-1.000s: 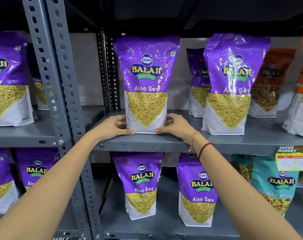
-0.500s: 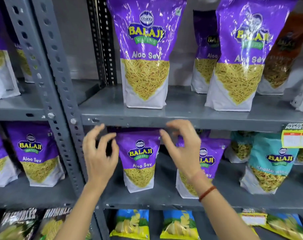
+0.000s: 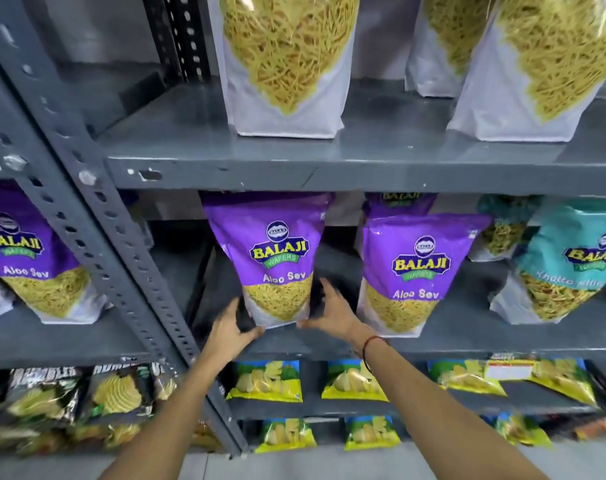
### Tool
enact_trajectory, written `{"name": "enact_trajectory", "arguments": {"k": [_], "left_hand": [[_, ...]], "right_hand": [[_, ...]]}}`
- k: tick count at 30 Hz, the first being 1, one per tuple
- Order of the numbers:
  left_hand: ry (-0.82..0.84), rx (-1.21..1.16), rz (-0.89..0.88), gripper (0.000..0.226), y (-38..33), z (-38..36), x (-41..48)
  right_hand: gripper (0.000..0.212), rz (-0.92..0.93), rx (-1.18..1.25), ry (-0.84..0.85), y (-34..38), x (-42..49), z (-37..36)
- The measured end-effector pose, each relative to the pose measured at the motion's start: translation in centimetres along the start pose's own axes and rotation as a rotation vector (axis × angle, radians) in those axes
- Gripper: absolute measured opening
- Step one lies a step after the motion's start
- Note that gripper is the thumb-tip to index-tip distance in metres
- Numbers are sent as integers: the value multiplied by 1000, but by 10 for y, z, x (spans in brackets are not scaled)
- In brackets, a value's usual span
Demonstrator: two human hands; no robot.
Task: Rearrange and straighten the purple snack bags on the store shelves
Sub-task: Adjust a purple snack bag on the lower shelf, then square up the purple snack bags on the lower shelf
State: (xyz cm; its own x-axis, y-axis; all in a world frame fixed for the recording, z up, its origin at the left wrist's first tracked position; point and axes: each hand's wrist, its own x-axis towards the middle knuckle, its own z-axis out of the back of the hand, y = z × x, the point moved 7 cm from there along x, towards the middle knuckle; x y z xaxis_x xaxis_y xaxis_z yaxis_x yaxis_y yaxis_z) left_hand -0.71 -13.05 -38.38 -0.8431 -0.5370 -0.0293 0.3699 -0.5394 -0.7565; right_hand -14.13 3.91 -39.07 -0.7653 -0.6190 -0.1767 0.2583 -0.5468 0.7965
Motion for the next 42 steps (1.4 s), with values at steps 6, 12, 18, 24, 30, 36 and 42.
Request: {"name": "enact_trajectory", "arguments": {"k": [6,12,18,24,30,36,42], "left_hand": [[62,-87,48,75,-7,-11,15],[135,-48,14,77,-8,-10,23],[187,-126,-1,72,-8,-16,20],[252,-122,-12,65,4,-13,26],[267,-139,-19,60,5,-12,29],[229,-167,-37,57,9,-14,27],[225,-162,-28,56,12,-16,28]], "right_hand": [[108,47,81,26,9,9,-7],[95,10,160,-30,-3,3,-4],[91,6,204,-62,-13,-6,-5],[85,20,224,-51,-14,-9,-7],[79,13,232,-50,-17,-10,-10],[80,1,225,-15,-17,-8,-10],[79,8,190,-22,-19,-8,-10]]}}
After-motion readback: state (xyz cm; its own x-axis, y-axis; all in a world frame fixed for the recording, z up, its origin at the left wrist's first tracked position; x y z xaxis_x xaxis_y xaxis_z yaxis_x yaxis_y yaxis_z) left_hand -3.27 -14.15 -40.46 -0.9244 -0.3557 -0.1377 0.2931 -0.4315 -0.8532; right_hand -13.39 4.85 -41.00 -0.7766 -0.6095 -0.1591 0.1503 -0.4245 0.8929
